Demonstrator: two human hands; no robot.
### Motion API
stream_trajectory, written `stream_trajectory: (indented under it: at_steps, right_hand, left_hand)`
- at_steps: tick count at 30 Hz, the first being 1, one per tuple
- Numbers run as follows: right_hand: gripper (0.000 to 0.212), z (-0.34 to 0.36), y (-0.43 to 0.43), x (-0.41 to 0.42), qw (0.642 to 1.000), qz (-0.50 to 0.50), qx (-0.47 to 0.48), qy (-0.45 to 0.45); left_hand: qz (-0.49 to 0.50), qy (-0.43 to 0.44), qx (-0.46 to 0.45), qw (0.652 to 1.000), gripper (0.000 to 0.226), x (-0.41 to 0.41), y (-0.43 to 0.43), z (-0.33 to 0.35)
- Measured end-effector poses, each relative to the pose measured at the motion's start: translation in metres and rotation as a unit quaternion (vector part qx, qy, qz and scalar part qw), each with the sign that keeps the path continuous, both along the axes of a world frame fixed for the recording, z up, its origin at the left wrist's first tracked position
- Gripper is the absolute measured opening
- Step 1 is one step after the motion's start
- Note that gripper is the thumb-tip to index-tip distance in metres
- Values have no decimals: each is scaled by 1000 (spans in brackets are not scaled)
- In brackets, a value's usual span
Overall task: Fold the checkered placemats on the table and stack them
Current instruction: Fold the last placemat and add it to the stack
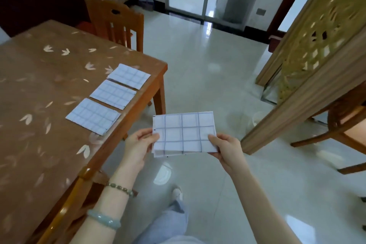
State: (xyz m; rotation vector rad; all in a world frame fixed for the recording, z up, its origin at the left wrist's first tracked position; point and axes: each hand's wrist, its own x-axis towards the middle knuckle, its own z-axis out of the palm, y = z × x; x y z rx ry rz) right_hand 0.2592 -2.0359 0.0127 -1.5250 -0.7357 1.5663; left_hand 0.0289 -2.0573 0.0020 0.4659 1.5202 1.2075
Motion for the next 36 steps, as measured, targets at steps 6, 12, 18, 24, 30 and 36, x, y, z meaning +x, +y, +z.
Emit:
stream_trajectory:
  at_steps: [6,12,18,24,30,36]
  right_hand:
    - [4,8,109,-21,1000,24,6,18]
    - [7,1,201,-46,998,57,-3,21]
    - [2,-16,299,-76,990,142,-18,19]
    - [8,-25,396,-106,970,238,-50,-9]
    - [6,-28,448,-139,945,311,-98,-20]
    - [5,-49,473,-187,945,295,-135,-47]
  left_hand:
    - [-37,-9,-4,999,15,-15,86,8]
    - [-27,24,-16,999,13,-33,150,1]
    - [13,90,-26,995,17,-67,223,-12]
    - [39,160,-35,986,20,-92,300,-19]
    - [33,197,-52,978,10,-142,360,-23]
    - [10,267,-47,963,5,-194,411,-29]
